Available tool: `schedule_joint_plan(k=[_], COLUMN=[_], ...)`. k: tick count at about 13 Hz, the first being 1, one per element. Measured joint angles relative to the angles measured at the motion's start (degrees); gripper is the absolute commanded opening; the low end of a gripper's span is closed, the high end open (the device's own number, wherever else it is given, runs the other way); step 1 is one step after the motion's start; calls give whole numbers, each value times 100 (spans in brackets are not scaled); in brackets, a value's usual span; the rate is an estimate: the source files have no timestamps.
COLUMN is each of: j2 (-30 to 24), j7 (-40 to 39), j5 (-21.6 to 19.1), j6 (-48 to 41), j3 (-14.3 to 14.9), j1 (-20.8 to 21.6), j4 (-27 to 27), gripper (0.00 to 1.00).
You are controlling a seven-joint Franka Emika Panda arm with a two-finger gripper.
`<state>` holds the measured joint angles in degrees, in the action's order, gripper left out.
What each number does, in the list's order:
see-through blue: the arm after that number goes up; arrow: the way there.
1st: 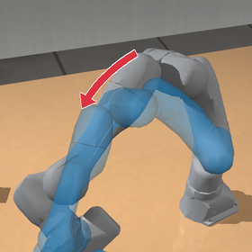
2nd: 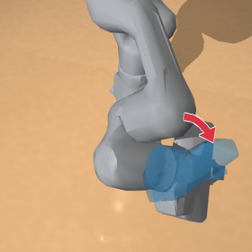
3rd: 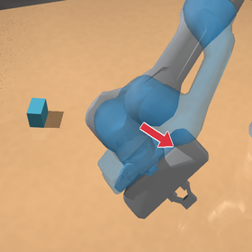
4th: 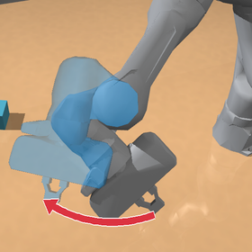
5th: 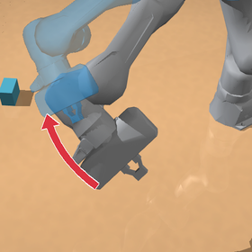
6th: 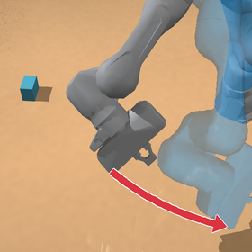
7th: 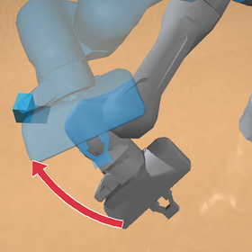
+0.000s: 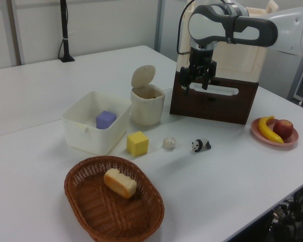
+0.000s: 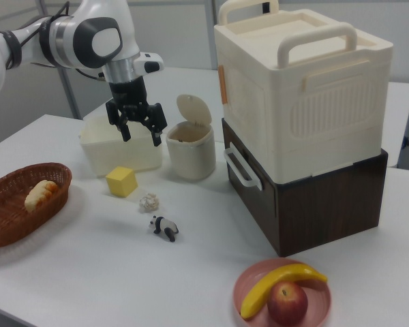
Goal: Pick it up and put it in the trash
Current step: 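Move the open gripper toward the white paper ball, then lower the gripper over the white paper ball and close on it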
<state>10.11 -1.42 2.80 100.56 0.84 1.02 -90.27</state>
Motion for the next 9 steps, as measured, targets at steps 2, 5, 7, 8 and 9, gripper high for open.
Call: schedule_joint_plan(k=[2, 5, 7, 8, 9], j2=[15, 134, 476, 632, 840], j7=[-104, -194, -221, -221, -221], j5=[0, -2, -2, -2, -1], j6=[0, 0, 153, 335, 512], j3=[0, -13, -30, -31, -31], j1=[0, 15, 192, 251, 292], j4=[-12, -77, -122, -137, -146], gripper=[97, 97, 97, 97, 97])
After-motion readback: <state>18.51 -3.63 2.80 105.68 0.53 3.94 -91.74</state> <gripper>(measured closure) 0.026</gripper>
